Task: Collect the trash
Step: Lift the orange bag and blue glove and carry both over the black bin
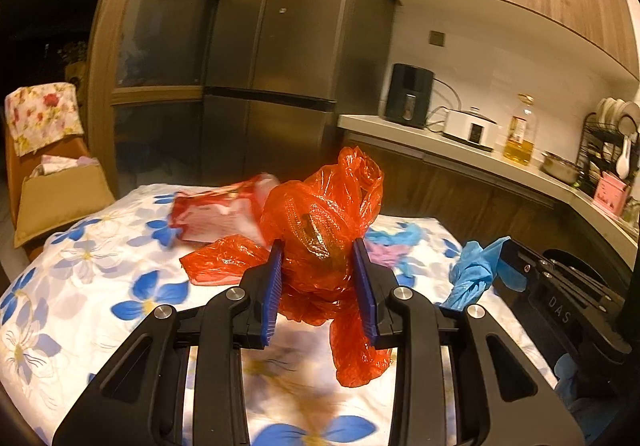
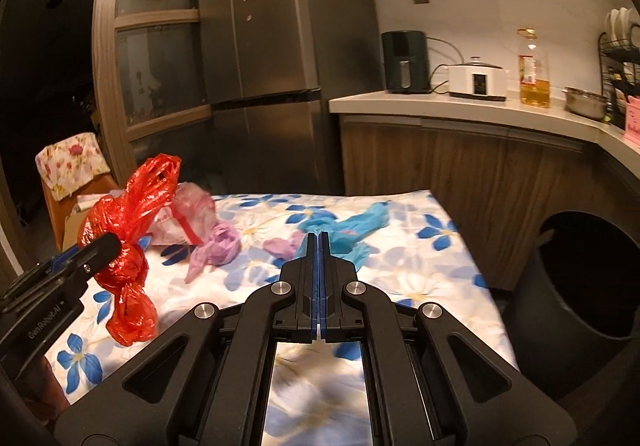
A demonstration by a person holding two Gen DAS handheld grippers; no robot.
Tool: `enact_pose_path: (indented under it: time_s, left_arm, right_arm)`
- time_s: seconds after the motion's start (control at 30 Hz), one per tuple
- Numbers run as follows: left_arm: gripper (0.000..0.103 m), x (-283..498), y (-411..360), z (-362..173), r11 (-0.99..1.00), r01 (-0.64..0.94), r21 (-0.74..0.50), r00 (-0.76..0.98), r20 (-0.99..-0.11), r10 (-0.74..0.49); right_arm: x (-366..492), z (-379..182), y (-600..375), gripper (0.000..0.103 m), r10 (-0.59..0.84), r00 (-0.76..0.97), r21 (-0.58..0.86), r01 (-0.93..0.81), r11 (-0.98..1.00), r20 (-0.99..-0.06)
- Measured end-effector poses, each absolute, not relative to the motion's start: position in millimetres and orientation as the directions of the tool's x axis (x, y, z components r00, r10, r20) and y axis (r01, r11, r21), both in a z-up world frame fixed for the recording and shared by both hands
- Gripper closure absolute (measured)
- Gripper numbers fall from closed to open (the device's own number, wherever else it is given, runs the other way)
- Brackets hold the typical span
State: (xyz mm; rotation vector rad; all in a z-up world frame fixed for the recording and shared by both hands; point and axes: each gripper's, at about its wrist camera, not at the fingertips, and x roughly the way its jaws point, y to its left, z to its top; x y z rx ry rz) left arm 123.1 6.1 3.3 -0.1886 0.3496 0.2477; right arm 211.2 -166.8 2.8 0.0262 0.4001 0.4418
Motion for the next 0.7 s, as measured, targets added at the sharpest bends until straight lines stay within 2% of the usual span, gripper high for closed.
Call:
enact_pose_path:
  time_s: [0.7]
  left_arm:
    - [0.070, 174, -116, 15, 0.995, 0.026, -0.095, 0.933, -0.357, -0.058]
  right_arm:
    - [207, 16, -288, 0.103, 0.222, 0.916, 0.119, -0.192, 0.974, -0.335]
